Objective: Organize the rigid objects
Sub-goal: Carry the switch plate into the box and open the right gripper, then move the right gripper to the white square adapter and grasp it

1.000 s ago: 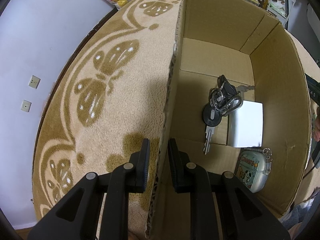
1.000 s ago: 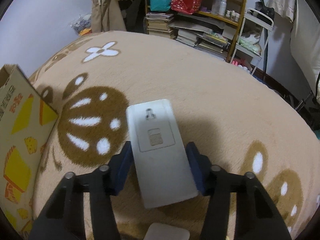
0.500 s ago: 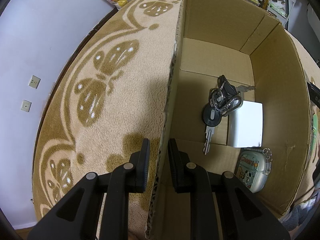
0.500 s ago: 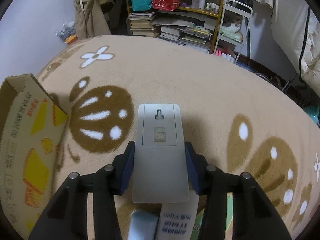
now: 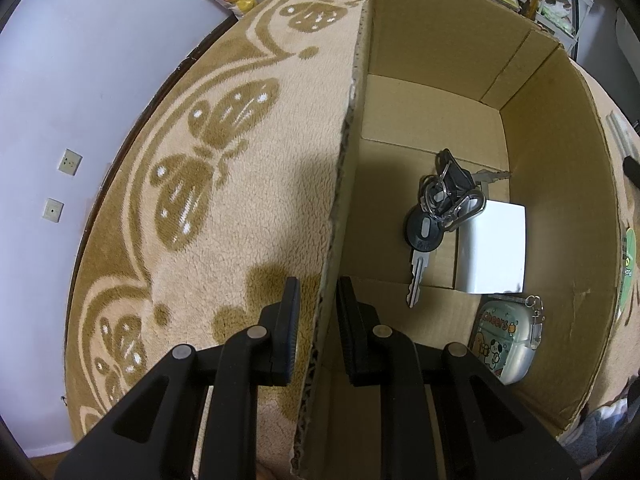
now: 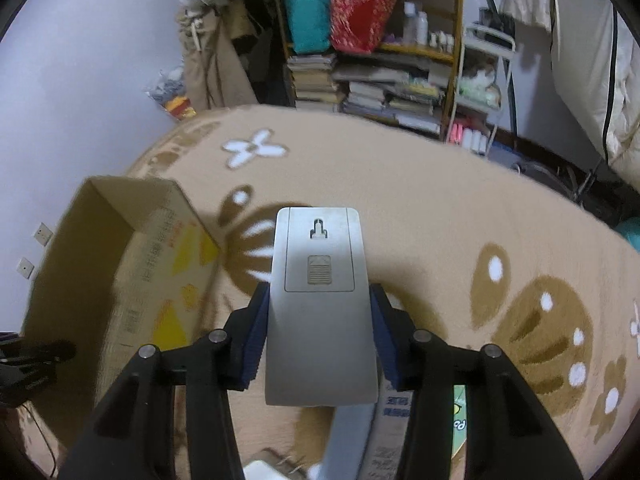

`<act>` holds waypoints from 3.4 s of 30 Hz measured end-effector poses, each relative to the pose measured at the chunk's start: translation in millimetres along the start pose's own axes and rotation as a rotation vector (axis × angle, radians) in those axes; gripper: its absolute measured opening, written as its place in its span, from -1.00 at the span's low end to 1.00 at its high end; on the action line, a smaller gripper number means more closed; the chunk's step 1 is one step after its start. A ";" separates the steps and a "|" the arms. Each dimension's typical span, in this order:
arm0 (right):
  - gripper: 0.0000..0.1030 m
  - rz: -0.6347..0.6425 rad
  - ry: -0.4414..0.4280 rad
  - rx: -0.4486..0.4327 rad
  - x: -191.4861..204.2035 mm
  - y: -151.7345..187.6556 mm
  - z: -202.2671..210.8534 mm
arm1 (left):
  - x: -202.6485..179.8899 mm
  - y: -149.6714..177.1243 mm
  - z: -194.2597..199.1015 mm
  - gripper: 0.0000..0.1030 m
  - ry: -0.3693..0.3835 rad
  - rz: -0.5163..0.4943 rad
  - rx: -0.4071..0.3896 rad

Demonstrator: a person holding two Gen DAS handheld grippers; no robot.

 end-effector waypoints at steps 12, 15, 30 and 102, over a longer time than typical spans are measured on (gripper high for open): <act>0.00 0.126 -0.172 -0.126 71.9 -6.5 55.3 | -1.9 0.6 1.5 -0.64 -0.006 -0.005 -0.001; 0.00 0.157 -0.194 -0.129 87.7 -0.6 57.1 | -1.6 0.4 1.8 -0.64 -0.004 -0.002 0.000; 0.00 0.222 -0.266 -0.094 124.3 26.6 37.7 | -0.9 0.1 2.4 -0.64 0.001 0.000 0.000; 0.76 0.044 -0.058 0.014 39.3 52.1 42.6 | 5.3 4.9 2.5 -0.64 0.045 0.032 0.009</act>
Point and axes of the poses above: each gripper's, at about its wrist camera, not at the fingertips, and z roughly against the way its jaws point, x to its left, y to its underside, the point moved 3 cm from there along -z, roughly the way its jaws point, and after that the axes turned 6 degrees about -z, right-handed, at the moved point
